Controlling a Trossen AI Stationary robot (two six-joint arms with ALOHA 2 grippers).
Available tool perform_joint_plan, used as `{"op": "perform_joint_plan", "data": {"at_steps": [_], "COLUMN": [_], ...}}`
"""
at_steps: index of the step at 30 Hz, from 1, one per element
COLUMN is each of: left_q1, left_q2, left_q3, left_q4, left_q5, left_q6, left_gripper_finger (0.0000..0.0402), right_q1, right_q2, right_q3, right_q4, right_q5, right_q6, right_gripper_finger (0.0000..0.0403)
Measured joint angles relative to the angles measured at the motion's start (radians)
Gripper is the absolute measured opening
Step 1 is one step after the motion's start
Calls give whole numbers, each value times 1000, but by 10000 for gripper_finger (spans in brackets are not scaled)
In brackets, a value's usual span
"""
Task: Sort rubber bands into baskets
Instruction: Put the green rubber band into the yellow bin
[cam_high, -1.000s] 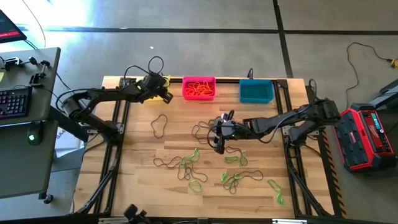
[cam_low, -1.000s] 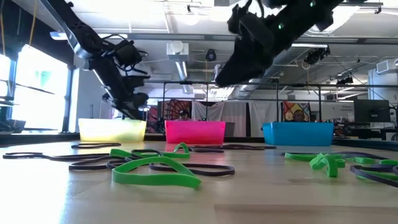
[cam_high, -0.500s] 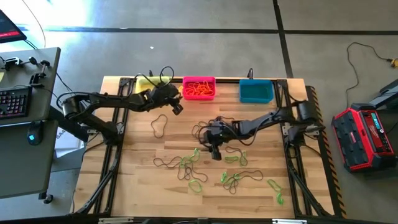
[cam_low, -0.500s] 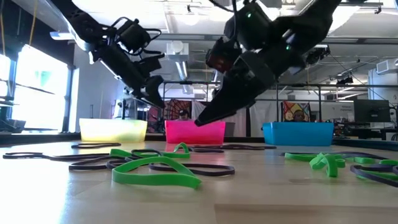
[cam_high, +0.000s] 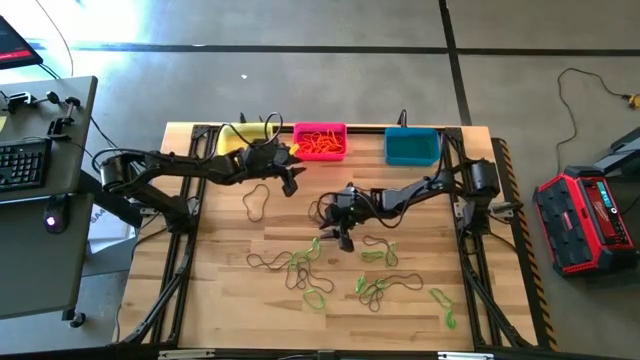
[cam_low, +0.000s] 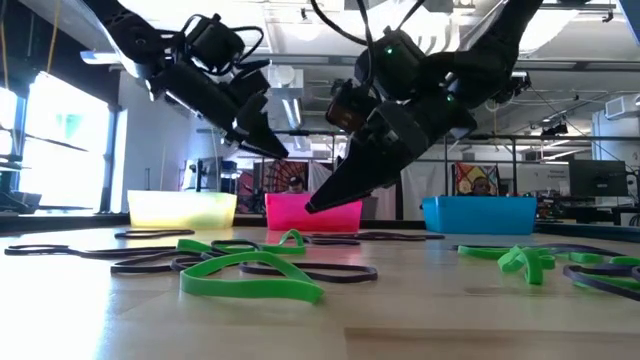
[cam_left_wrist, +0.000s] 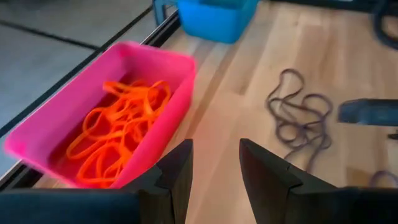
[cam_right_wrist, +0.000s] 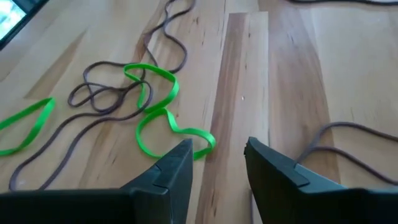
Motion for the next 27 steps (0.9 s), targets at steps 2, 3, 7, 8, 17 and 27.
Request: {"op": "perform_joint_plan", "data": {"at_steps": [2, 3, 7, 8, 17, 27], "left_q1": [-7, -11, -19, -19, -38, -107], "left_q2": [0, 0, 0, 0, -63, -192], "left_q3": [-1, -12, -138, -170, -299, -369], "left_q4": [27, 67, 352, 414, 547, 524], "left_q5": [17, 20, 69, 72, 141, 194], "left_q6": [11, 13, -29, -39, -34, -19], "left_gripper_finger": [122, 122, 122, 122, 122, 122], "right_q1": [0, 0, 1, 1, 1, 3], "right_q2": [0, 0, 0, 0, 0, 86], "right_q3": [0, 0, 0, 0, 13, 247], "right_q4": [8, 13, 25, 24, -5, -337], "right_q5": [0, 0, 0, 0, -2, -37], "right_q6": [0, 0, 1, 2, 22, -109], "right_gripper_finger": [135, 135, 144, 149, 181, 159]}}
